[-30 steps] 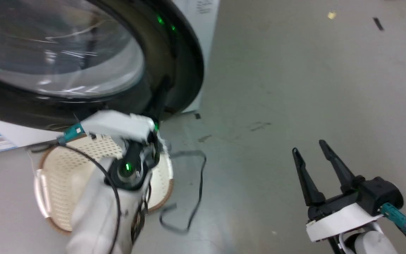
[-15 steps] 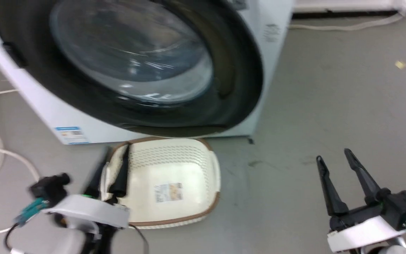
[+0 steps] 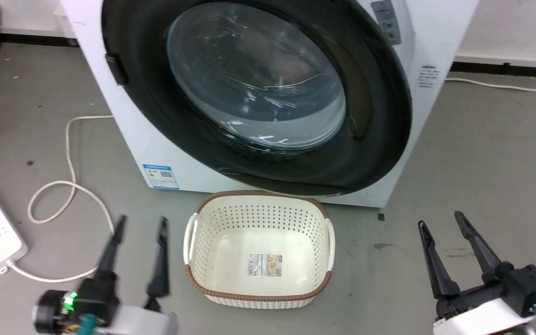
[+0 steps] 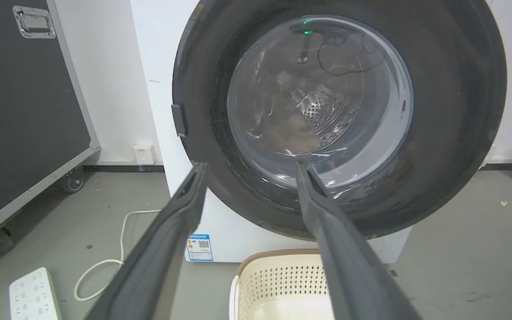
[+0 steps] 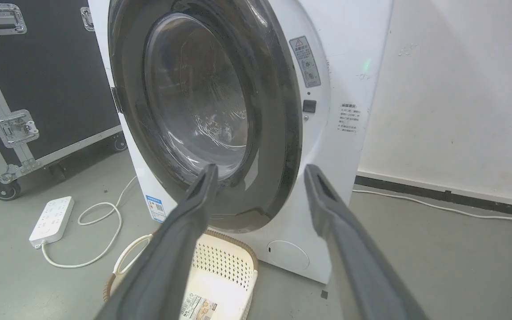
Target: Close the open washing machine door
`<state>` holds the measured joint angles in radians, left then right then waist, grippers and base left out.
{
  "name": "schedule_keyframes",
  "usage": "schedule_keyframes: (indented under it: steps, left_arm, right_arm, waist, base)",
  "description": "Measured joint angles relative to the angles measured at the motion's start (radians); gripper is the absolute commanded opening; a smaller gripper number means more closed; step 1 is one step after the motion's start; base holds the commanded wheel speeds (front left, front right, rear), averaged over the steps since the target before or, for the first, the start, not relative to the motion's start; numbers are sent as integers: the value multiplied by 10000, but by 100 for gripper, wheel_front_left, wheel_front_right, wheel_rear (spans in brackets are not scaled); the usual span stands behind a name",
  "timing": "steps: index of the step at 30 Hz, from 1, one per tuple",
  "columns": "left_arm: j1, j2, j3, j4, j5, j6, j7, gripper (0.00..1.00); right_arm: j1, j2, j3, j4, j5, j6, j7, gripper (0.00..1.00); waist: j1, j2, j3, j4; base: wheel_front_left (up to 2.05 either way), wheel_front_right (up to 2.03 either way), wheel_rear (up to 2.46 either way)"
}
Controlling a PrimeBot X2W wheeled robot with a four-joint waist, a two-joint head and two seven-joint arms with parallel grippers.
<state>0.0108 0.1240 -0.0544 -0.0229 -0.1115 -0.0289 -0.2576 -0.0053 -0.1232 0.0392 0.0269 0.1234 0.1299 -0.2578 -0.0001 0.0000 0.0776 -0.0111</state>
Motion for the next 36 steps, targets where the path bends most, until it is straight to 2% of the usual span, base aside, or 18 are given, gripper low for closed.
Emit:
schedule_keyframes:
  steps: [2,7,8,9,11,13,14,22,25,31,36]
  left_arm:
    - [139,-67,-180,50,364,92,2,100]
    - [178,-343,-267,-63,489,232,2,100]
    - [177,-360,-284,-82,522,238,2,100]
    - [175,-378,-311,-104,579,253,2,100]
    - [169,-393,-326,-123,606,257,2,100]
    - [66,-418,-439,-165,727,255,0,100]
    - [-176,-470,-587,-188,754,257,2,100]
    - [-956,-608,-1012,-228,742,366,2,100]
    - [-1210,-677,-1195,-228,729,458,2,100]
    - [-1517,-708,-1430,-236,629,656,2,100]
    - [-1702,-719,-1588,-295,474,798,2,100]
  right_arm:
    - [1,2,48,44,-10,0,0,100]
    - [1,-42,161,109,-10,0,0,100]
    - [-1,-102,280,163,-10,0,0,39]
    - [-10,-207,445,198,-13,0,0,0]
    - [-42,-349,631,230,-13,0,0,0]
    - [-347,-767,1083,267,67,0,0,0]
    - [-1089,-1329,1501,259,261,0,0,0]
    - [-3684,-3101,2761,531,1595,0,337,0]
    - [-4730,-3776,2949,805,2290,2,627,0]
    - [-6411,-4744,3225,1603,3726,31,1193,0]
    - [-7386,-4989,3191,2556,4863,25,1687,0]
  waist:
    - [0,0,-13,78]
    - [1,0,82,241]
    - [0,0,118,265]
    - [1,0,171,285]
    - [1,0,237,304]
    - [0,0,505,381]
    - [2,0,876,491]
    - [3,0,2078,955]
    - [3,0,2491,1213]
    - [3,0,3100,1778]
    - [3,0,3447,2151]
  base:
    - [0,0,0]
    - [0,0,0]
    - [0,0,0]
    - [0,0,0]
    - [0,0,0]
    - [0,0,0]
    - [0,0,0]
    - [0,0,0]
    - [0,0,0]
    - [0,0,0]
    - [0,0,0]
